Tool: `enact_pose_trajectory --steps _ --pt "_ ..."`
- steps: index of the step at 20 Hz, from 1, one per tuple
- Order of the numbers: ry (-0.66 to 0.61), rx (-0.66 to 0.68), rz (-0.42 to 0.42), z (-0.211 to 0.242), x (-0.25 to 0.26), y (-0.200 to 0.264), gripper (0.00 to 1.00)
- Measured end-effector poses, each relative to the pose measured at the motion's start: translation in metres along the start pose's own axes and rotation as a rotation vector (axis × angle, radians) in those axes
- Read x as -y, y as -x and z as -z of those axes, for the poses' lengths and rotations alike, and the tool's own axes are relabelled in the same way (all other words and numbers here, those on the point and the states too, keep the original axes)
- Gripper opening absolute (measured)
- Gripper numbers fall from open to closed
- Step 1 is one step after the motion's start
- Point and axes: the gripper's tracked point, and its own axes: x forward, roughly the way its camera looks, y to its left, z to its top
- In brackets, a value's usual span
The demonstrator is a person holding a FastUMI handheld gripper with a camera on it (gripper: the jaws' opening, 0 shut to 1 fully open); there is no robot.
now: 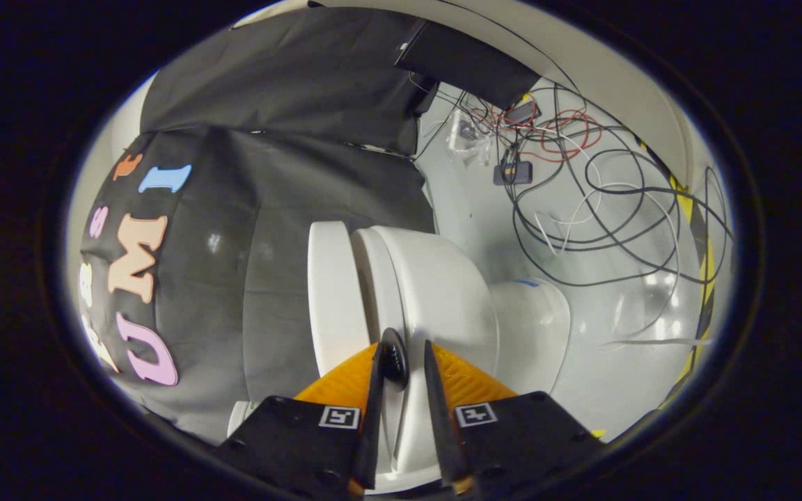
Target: Open the toilet lid.
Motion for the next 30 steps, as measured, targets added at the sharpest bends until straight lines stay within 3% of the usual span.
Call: enact_pose_trajectory --steps 2,7,10,13,22,30 --pt "-0.005 -0.004 -0.004 0.003 0.0 0.0 0.13" --pt "0.061 -0.03 0.001 0.007 -0.002 0.0 0.13" --pt "0.07 -0.047 -0.068 0.006 -0.014 0.005 0.13" --pt "0.117 -0.068 -0.081 0.008 -0.018 0.006 0.13" --pt "0.405 -0.066 -0.204 0.014 -0.089 0.035 0.13" --pt "0.701 -0.047 -0.334 0.056 -0.177 0.071 0.13"
